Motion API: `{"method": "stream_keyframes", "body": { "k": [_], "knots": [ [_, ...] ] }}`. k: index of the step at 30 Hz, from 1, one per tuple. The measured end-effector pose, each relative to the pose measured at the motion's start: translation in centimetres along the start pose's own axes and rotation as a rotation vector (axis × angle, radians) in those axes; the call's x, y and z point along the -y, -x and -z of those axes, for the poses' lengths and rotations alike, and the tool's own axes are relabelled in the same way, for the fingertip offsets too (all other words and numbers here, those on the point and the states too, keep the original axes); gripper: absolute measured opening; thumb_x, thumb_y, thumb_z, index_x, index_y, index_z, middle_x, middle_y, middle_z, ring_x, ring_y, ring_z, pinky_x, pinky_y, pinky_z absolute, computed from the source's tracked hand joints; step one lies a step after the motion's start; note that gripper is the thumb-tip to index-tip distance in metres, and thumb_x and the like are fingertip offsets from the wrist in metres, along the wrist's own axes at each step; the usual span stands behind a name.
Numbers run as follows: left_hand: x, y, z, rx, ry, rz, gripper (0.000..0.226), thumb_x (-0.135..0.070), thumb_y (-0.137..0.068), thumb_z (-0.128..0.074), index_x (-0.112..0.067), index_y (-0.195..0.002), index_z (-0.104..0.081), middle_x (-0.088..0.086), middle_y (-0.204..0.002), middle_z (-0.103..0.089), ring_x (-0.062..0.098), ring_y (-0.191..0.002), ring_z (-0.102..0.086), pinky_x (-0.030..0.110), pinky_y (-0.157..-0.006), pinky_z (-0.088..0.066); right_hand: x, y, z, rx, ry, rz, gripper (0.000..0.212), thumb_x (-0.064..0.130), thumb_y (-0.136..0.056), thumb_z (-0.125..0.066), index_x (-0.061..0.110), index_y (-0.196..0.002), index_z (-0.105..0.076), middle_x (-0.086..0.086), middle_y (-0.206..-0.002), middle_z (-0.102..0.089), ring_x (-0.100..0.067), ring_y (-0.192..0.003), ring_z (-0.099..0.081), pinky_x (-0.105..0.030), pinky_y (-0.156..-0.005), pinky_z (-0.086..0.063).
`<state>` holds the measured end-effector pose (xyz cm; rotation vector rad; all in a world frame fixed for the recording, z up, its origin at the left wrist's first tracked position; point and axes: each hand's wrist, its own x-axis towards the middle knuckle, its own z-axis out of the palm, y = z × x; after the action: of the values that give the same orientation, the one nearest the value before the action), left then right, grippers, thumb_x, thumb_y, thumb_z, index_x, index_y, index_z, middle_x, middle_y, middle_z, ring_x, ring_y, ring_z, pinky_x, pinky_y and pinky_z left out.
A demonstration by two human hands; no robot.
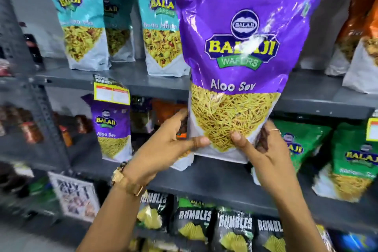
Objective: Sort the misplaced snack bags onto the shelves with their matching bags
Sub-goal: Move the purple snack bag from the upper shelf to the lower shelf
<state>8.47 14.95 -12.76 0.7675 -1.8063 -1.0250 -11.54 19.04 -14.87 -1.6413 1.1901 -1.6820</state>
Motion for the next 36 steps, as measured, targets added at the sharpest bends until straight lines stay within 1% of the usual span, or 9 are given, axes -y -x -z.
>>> {"method": "stream_keyframes", "body": {
  "k": [6, 11, 14, 16, 19, 21, 25, 32, 36],
  "knots": [
    [5.2, 3.5, -0.7, 0.059, 0.026, 0.136, 0.061, 0.011, -0.077, -0.069, -0.027, -0.121, -0.051, -0.012, -0.113, -0.069, -0.001, -0.105, -0.065, 0.013, -0.088, -0.049, -3.6, 6.3, -2.0, -0.081, -0.054, -0.111, 0.067, 0.031, -0.07, -0.08, 0.033, -0.129, -0.049, 0.009, -0.127, -0.067, -0.011, -0.118, -0.063, -0.037, -0.101, -0.048],
    [10.8, 5.8, -2.4, 0.109, 0.043, 0.255, 0.065, 0.003, -0.079, -0.071, -0.02, -0.133, -0.043, -0.001, -0.127, -0.062, 0.013, -0.12, -0.06, 0.028, -0.103, -0.048, -8.9, 10.2, -2.6, -0.091, -0.037, -0.271, 0.081, 0.033, -0.07, -0.079, 0.027, -0.14, -0.038, 0.002, -0.136, -0.062, -0.017, -0.127, -0.057, -0.051, -0.11, -0.042],
    [14.3, 7.0, -4.1, 0.118, 0.031, 0.322, 0.07, 0.004, -0.078, -0.071, -0.011, -0.137, -0.037, 0.007, -0.131, -0.059, 0.014, -0.118, -0.06, 0.025, -0.1, -0.049, -11.9, 11.8, -2.5, -0.088, -0.015, -0.378, 0.079, 0.032, -0.071, -0.079, 0.027, -0.139, -0.04, 0.001, -0.137, -0.061, -0.017, -0.128, -0.056, -0.052, -0.11, -0.042],
    [16.3, 6.9, -5.0, 0.112, 0.009, 0.338, 0.067, -0.003, -0.076, -0.073, -0.015, -0.133, -0.041, 0.01, -0.129, -0.06, 0.014, -0.114, -0.061, 0.026, -0.099, -0.049, -13.4, 11.7, -2.5, -0.088, 0.026, -0.409, 0.072, 0.035, -0.071, -0.08, 0.031, -0.134, -0.046, 0.001, -0.133, -0.063, -0.017, -0.125, -0.058, -0.053, -0.108, -0.044],
    [19.0, 5.8, -6.1, 0.104, -0.006, 0.37, 0.064, -0.004, -0.077, -0.072, -0.025, -0.128, -0.04, 0.011, -0.13, -0.058, 0.022, -0.115, -0.059, 0.042, -0.107, -0.045, -15.7, 10.6, -2.6, -0.097, 0.069, -0.427, 0.068, 0.044, -0.066, -0.079, 0.042, -0.127, -0.049, 0.001, -0.132, -0.062, -0.018, -0.125, -0.057, -0.048, -0.105, -0.046],
    [20.6, 4.8, -6.6, 0.103, -0.007, 0.384, 0.074, -0.016, -0.074, -0.075, -0.022, -0.135, -0.035, 0.011, -0.138, -0.053, 0.026, -0.126, -0.054, 0.049, -0.112, -0.04, -17.5, 9.6, -2.3, -0.082, 0.081, -0.448, 0.073, 0.043, -0.066, -0.079, 0.032, -0.131, -0.048, -0.001, -0.133, -0.062, -0.02, -0.125, -0.057, -0.047, -0.106, -0.045],
    [24.7, 2.0, -7.4, 0.124, -0.033, 0.403, 0.091, -0.04, -0.061, -0.075, -0.018, -0.139, -0.032, 0.017, -0.143, -0.049, 0.033, -0.133, -0.048, 0.055, -0.113, -0.036, -20.5, 7.3, -1.7, -0.027, 0.119, -0.515, 0.066, 0.016, -0.077, -0.079, 0.017, -0.133, -0.045, -0.004, -0.126, -0.062, -0.025, -0.12, -0.058, -0.043, -0.105, -0.045],
    [27.0, -1.6, -8.6, 0.102, -0.126, 0.442, 0.091, -0.029, -0.063, -0.074, -0.008, -0.141, -0.032, 0.017, -0.142, -0.05, 0.033, -0.131, -0.048, 0.051, -0.114, -0.036, -22.4, 4.6, -1.4, -0.037, 0.161, -0.583, 0.063, 0.01, -0.081, -0.074, 0.0, -0.135, -0.043, -0.006, -0.115, -0.057, -0.016, -0.11, -0.051, -0.014, -0.081, -0.037],
    [27.0, -3.2, -10.0, 0.072, -0.188, 0.439, 0.074, -0.01, -0.08, -0.069, -0.011, -0.143, -0.031, 0.012, -0.142, -0.051, 0.03, -0.131, -0.048, 0.044, -0.114, -0.035, -23.9, 2.9, -0.7, -0.033, 0.198, -0.609, 0.065, 0.013, -0.084, -0.072, 0.0, -0.137, -0.038, -0.017, -0.136, -0.056, -0.028, -0.125, -0.052, -0.023, -0.094, -0.034]
  ]
}}
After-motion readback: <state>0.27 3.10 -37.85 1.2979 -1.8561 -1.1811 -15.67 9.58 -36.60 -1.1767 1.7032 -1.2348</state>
